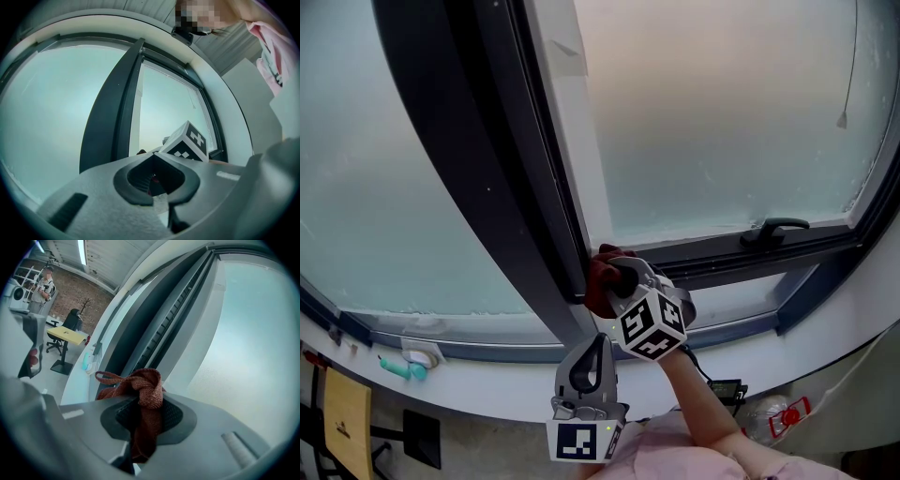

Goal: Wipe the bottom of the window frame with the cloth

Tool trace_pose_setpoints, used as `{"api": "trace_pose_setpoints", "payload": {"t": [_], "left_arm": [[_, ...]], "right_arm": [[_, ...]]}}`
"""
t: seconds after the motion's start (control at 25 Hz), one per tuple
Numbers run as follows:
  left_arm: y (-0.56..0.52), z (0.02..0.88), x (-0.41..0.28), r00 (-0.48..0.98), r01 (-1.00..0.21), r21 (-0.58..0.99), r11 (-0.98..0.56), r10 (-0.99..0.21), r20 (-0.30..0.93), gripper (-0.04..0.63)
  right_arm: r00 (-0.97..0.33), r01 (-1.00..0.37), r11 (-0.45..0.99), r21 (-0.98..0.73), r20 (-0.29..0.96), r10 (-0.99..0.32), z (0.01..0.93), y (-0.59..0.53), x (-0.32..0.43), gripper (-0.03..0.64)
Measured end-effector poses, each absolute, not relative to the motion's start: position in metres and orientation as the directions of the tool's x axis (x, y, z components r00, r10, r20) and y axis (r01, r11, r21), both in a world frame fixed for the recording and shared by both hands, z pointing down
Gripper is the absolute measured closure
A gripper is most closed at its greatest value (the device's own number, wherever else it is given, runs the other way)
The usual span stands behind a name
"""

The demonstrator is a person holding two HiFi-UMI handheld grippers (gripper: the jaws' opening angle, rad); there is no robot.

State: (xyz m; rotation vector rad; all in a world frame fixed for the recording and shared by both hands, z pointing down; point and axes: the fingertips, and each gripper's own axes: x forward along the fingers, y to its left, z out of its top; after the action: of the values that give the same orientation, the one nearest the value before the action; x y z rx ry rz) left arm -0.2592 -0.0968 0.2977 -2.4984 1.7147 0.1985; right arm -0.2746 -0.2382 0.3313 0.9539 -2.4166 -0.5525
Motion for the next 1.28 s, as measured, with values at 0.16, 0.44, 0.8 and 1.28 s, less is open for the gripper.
{"api": "trace_pose_setpoints", "payload": {"t": [0.16, 0.44, 0.8, 1.28], "left_arm": [[-0.097, 0.297, -0.259, 0.355, -0.934, -0.012, -0.358, -0.92, -0.167, 0.601], [-0.093, 0.296, -0.262, 0.352, -0.934, -0.006, -0.356, -0.921, -0.167, 0.601], [-0.086, 0.299, -0.252, 0.387, -0.92, -0.004, -0.392, -0.908, -0.161, 0.601], [-0.077, 0.298, -0.23, 0.367, -0.929, -0.007, -0.37, -0.921, -0.129, 0.601]], "right_arm": [[-0.642, -0.519, 0.682, 0.515, 0.292, -0.709, 0.332, -0.238, -0.271, 0.551], [-0.61, -0.55, 0.666, 0.503, 0.303, -0.732, 0.332, -0.241, -0.254, 0.549], [-0.555, -0.606, 0.627, 0.489, 0.305, -0.774, 0.333, -0.246, -0.223, 0.548], [-0.561, -0.59, 0.634, 0.5, 0.311, -0.767, 0.333, -0.244, -0.209, 0.549]]}}
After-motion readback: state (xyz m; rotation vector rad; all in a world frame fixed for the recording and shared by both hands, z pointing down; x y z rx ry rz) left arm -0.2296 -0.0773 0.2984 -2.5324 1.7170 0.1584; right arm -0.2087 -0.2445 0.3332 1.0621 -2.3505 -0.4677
